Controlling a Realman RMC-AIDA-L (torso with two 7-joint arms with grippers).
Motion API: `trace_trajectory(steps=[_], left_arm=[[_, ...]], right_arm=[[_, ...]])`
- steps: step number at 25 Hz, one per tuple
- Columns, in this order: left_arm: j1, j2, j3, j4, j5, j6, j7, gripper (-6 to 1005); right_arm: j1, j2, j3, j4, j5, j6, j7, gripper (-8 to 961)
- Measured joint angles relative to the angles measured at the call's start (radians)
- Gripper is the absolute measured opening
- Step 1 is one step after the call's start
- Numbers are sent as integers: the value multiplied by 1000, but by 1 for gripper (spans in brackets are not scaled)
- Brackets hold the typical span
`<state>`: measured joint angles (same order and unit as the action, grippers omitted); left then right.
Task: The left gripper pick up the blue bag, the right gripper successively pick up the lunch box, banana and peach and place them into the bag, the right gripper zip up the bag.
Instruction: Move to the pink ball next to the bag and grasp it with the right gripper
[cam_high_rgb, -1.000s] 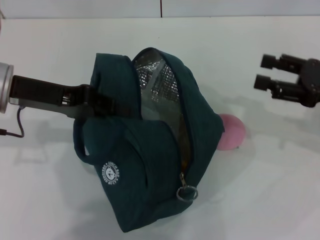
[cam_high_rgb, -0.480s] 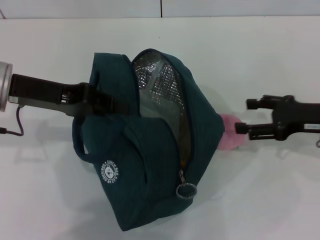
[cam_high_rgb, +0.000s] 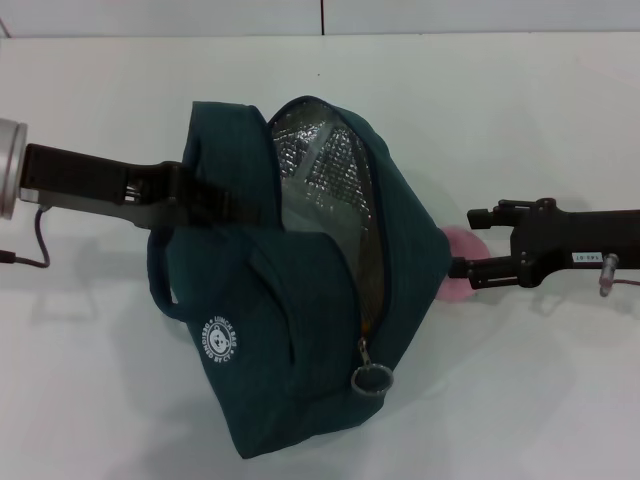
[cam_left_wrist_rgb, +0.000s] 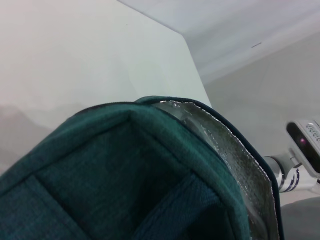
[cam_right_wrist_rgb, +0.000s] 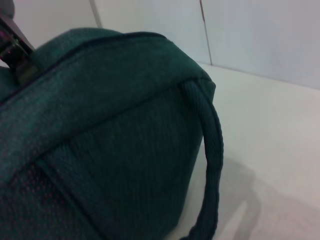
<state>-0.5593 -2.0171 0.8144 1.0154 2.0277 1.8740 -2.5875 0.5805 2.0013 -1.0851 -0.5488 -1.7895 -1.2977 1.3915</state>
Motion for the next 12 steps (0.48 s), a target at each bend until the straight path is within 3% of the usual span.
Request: trace_trajectory(steps=[12], left_arm=[[-17,3,0,-25,-3,-9,9,43]], right_arm=[[16,8,-33,-7,-49,31,49,840]])
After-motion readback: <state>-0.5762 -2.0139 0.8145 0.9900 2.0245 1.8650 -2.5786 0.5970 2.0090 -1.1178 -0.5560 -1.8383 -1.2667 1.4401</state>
